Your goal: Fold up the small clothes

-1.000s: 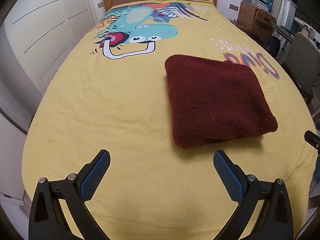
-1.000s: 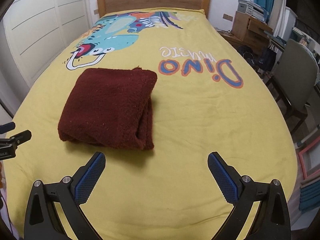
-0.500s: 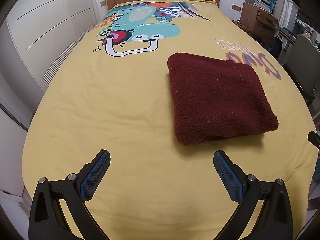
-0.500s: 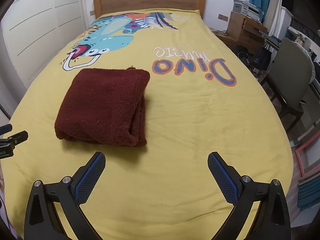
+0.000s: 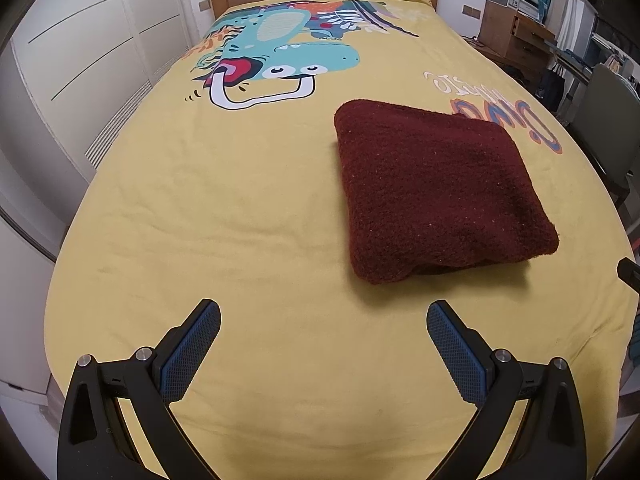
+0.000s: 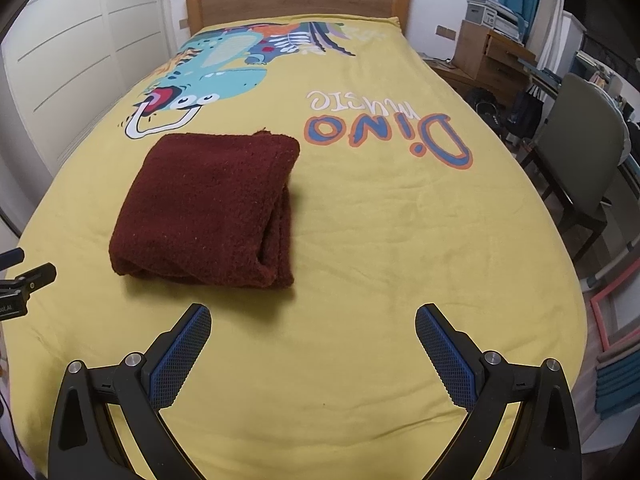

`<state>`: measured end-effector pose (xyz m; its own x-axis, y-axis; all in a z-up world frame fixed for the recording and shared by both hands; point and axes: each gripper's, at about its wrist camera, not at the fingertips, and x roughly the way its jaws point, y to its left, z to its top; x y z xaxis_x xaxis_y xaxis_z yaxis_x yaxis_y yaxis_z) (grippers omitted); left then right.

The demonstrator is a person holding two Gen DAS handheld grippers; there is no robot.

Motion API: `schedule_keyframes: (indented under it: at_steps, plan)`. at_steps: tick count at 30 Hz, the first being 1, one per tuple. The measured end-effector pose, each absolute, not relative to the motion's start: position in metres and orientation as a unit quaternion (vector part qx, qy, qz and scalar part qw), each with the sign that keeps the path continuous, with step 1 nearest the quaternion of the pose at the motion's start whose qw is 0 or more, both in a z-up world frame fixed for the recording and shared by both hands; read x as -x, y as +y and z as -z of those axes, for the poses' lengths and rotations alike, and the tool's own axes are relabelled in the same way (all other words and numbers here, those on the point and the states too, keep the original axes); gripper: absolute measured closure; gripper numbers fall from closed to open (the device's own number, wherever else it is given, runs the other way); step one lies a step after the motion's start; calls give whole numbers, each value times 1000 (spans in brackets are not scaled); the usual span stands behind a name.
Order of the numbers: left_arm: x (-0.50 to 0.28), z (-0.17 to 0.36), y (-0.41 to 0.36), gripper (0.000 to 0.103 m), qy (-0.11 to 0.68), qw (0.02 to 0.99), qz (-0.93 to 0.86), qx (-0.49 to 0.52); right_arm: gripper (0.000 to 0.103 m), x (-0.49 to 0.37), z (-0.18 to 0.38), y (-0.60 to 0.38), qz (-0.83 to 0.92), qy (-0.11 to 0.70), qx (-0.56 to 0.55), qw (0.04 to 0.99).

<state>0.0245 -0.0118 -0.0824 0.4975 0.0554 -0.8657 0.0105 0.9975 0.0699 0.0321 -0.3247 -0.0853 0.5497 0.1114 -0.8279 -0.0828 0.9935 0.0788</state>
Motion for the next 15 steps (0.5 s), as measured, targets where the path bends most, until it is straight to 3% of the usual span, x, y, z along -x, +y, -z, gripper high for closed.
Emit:
schedule_keyframes:
  at_steps: [15]
  plan:
    - [-26,80,-17,1,504,863,-6,-35,1,-33,88,-323,-54,477,-15,877]
